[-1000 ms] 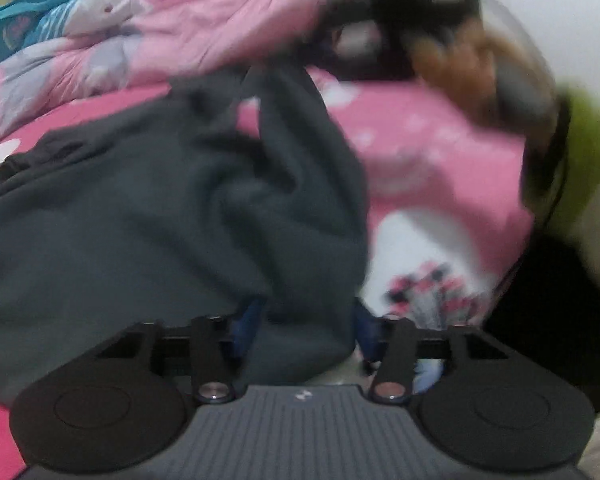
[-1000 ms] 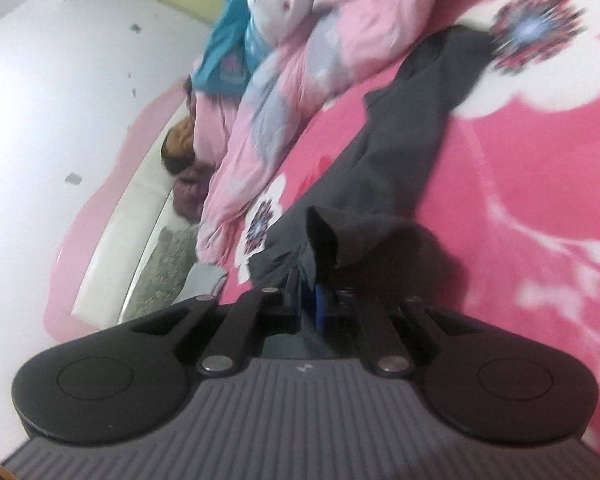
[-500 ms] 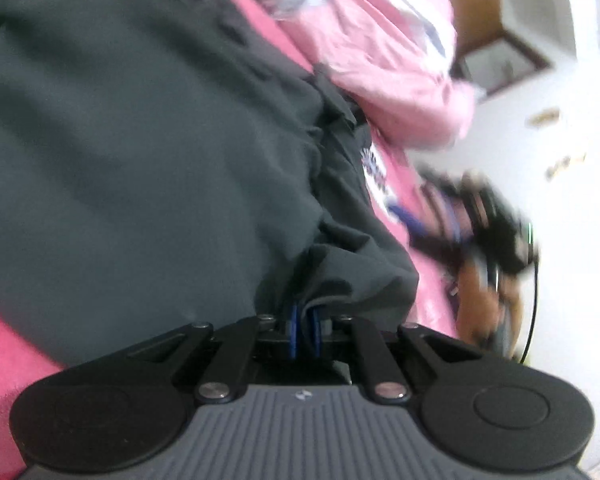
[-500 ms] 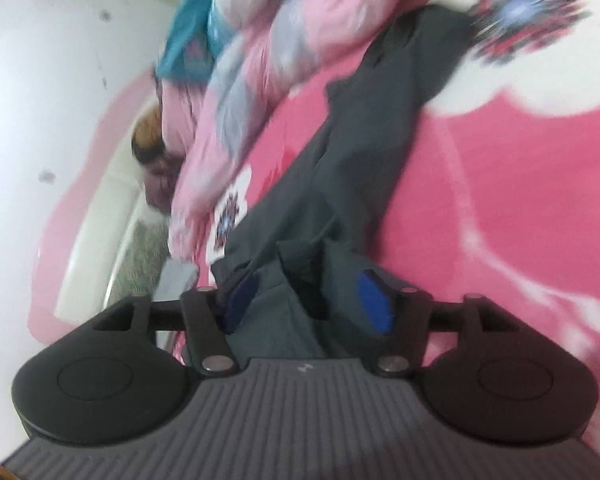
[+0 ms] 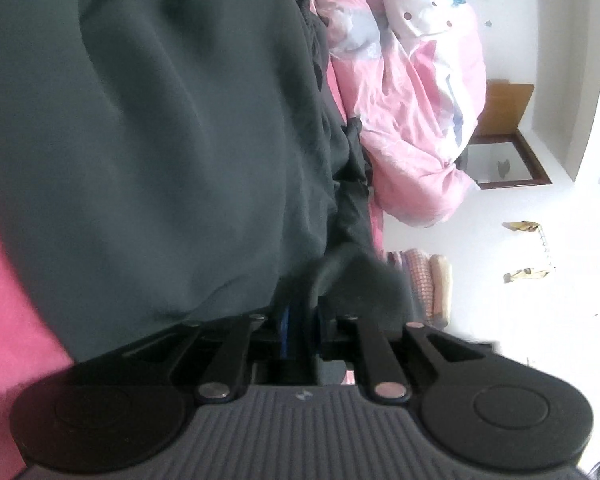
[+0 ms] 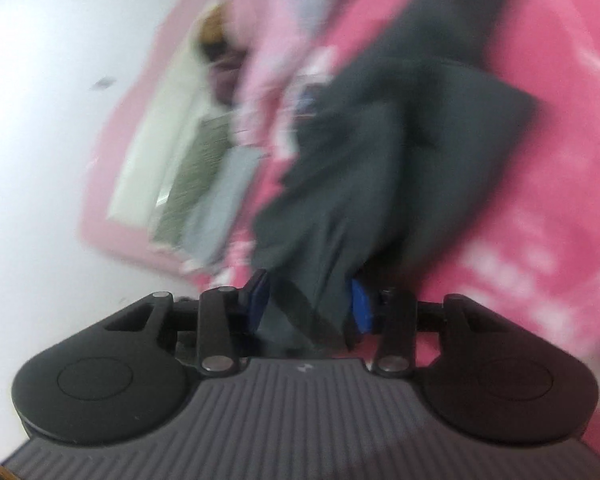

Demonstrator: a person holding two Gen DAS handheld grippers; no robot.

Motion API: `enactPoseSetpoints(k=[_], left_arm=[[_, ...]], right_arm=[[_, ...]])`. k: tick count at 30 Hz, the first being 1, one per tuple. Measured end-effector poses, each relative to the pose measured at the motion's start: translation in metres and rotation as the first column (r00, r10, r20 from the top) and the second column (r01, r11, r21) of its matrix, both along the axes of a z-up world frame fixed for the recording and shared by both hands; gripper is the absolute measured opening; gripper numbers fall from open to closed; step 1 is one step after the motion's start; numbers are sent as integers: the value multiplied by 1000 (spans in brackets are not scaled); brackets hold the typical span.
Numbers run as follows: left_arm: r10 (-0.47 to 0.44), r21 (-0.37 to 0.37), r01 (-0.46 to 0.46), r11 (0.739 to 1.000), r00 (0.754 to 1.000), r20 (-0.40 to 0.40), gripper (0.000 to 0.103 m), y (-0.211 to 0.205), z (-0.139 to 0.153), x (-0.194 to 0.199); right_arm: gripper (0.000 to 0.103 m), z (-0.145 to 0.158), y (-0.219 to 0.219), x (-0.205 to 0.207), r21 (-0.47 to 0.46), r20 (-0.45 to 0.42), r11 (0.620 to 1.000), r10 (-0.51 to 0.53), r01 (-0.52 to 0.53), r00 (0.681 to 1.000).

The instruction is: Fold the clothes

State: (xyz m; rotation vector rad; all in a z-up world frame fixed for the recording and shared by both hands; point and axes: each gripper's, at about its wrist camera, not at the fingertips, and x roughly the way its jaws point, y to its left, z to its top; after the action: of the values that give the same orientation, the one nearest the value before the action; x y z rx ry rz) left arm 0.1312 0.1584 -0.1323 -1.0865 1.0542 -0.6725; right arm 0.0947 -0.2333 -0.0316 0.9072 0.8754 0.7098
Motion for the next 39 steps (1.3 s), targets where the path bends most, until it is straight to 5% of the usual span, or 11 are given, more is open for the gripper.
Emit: enactPoseSetpoints(k=[4, 7, 14, 22, 25, 27, 30, 39], left_arm=[[10, 11, -10, 1000, 1000, -4, 14, 1, 3, -3], [5, 16, -5, 1000, 1000, -11, 14, -3, 1, -1], [-11, 5, 11, 1000, 1000, -9, 13, -12, 0, 6], [-13, 8, 13, 1000, 1000, -11, 13, -17, -3, 13], [-6, 0, 6, 1000, 1000, -19, 13, -16, -4, 12], [-7, 4, 7, 1000, 1000, -17, 13, -13, -4, 8], [-22, 25, 22, 999, 1000, -3, 13, -14, -1, 6], [-159, 71, 154, 986, 984, 83, 28, -36, 33, -19]], right_arm=[[50, 20, 0, 22, 6, 61, 998, -64, 63, 996], [55, 9, -19, 20, 44, 7, 990, -134, 134, 991], [63, -22, -60, -39, 136, -74, 959, -242, 250, 967], [62, -45, -32, -17, 6, -85, 976, -216, 217, 973], [51, -50, -24, -16, 38, -71, 985, -166, 169, 983], [27, -45, -20, -22, 30, -30, 988, -152, 153, 988], [6, -37, -21, -32, 15, 11, 988, -154, 154, 988], [1, -1, -57, -106, -79, 146, 955, -273, 287, 951]])
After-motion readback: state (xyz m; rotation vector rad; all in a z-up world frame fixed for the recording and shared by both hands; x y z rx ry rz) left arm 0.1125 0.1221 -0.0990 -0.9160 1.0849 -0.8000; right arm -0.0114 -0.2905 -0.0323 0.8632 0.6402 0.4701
